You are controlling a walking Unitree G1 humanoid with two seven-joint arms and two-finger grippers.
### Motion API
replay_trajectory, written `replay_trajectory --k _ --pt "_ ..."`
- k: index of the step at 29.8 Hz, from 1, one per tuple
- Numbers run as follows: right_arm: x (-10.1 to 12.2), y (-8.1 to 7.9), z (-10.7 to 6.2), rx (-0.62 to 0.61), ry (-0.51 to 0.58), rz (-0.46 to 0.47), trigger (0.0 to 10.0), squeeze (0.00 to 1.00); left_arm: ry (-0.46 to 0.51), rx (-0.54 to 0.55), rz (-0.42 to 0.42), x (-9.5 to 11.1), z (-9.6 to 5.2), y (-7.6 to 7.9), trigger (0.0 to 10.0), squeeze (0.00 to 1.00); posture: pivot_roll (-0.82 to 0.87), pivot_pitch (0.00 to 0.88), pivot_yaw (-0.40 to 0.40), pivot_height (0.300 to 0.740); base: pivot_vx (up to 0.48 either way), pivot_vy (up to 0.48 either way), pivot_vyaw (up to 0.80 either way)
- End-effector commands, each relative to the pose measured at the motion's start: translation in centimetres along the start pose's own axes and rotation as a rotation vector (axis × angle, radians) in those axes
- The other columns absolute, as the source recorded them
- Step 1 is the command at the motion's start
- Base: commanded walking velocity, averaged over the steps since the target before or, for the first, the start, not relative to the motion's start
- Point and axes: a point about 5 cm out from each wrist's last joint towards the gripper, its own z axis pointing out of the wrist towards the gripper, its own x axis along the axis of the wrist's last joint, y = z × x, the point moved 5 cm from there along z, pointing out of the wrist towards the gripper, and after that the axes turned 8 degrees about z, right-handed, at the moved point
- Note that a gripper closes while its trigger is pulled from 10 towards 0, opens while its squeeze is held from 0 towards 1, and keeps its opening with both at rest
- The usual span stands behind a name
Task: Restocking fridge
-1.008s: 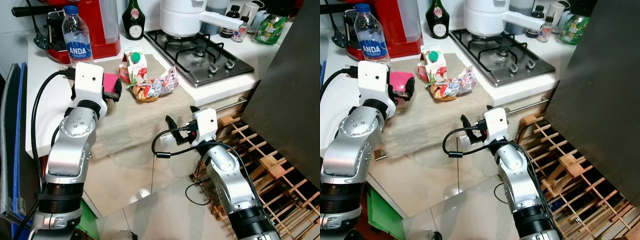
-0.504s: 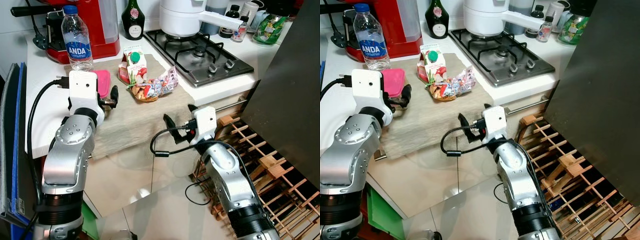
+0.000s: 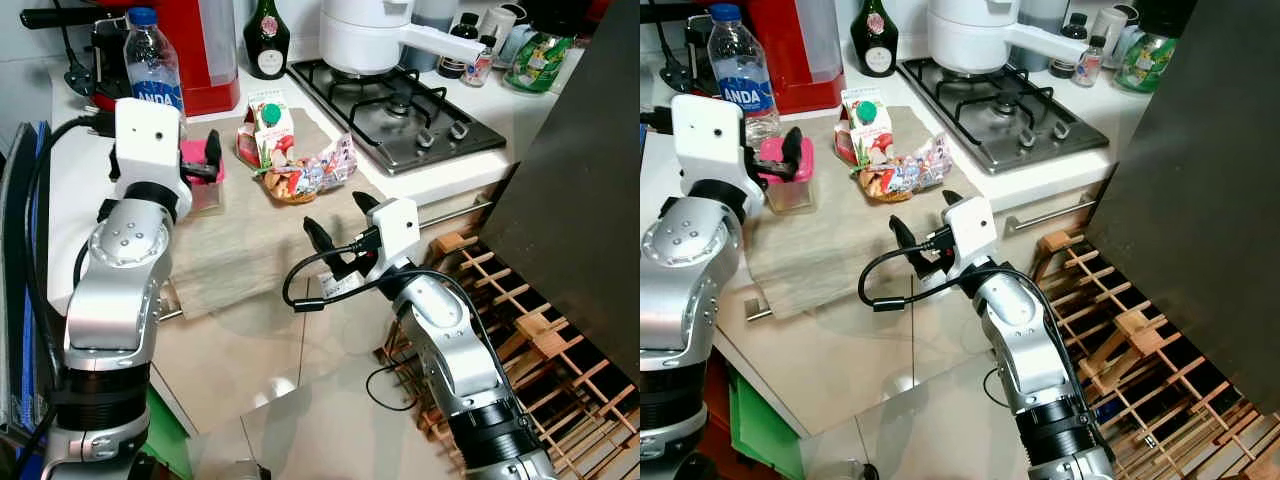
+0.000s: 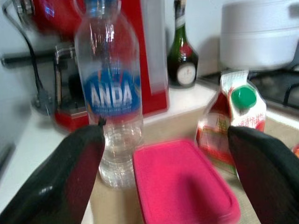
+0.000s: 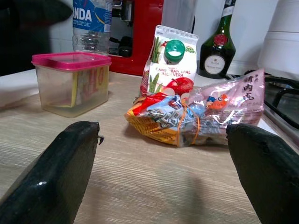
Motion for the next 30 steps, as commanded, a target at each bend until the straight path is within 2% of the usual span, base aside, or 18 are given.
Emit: replay_trajectory --k 1,6,10,12,14,17,23,26,27,28,30 --pt "0.3 0.1 0.3 0.006 0.002 -0.005 10.0 0.00 -0.036 -0.043 -0.056 -0.7 -0.5 1.1 10.0 0.00 0.10 0.000 -0.033 0.740 0.000 0.000 0.00" --pt "0.5 0.0 0.4 0.012 0.009 -0.017 10.0 0.00 -0.056 -0.034 -0.069 -1.1 -0.5 1.2 10.0 0.00 0.10 0.000 -0.039 0.740 0.000 0.000 0.00" --pt "1.1 -0.2 0.9 0.028 0.030 -0.017 10.0 0.00 -0.069 -0.011 -0.083 -1.5 -1.2 1.1 10.0 0.00 0.11 0.000 -0.053 0.740 0.000 0.000 0.00" --pt "1.2 -0.3 1.1 0.031 0.030 -0.018 10.0 0.00 -0.026 0.019 -0.104 -0.8 -1.4 0.9 10.0 0.00 0.12 0.000 -0.062 0.740 0.000 0.000 0.00" --pt "1.3 -0.3 1.2 0.034 0.030 -0.013 10.0 0.00 0.036 0.065 -0.084 0.3 -1.5 0.1 10.0 0.00 0.12 0.000 -0.068 0.740 0.000 0.000 0.00" --pt "1.2 -0.5 1.4 0.041 0.019 -0.047 10.0 0.00 0.095 0.095 -0.095 1.2 -1.7 -0.6 10.0 0.00 0.13 0.000 -0.073 0.740 0.000 0.000 0.20" --pt "1.0 -0.7 1.6 0.044 0.014 -0.032 10.0 0.00 0.111 0.125 -0.094 1.5 -2.0 -0.9 10.0 0.00 0.13 0.000 -0.079 0.740 0.000 -0.480 0.52" --pt "0.9 -0.8 1.6 0.045 0.007 -0.038 10.0 0.00 0.109 0.149 -0.060 1.4 -1.9 -1.0 10.0 0.00 0.12 0.000 -0.079 0.740 0.000 -0.096 0.15" --pt "0.9 -0.8 1.6 0.047 0.008 -0.037 10.0 0.00 0.106 0.147 -0.046 1.4 -1.7 -0.8 10.0 0.00 0.12 0.000 -0.079 0.740 0.000 0.000 0.00" --pt "0.9 -0.8 1.6 0.048 0.009 -0.035 10.0 0.00 0.111 0.119 0.004 1.5 -1.4 -0.1 10.0 0.00 0.12 0.000 -0.079 0.740 0.000 0.000 0.00" --pt "0.9 -0.8 1.6 0.048 0.010 -0.034 10.0 0.00 0.116 0.107 0.023 1.5 -1.3 0.3 10.0 0.00 0.12 0.000 -0.079 0.740 0.000 0.000 0.00"
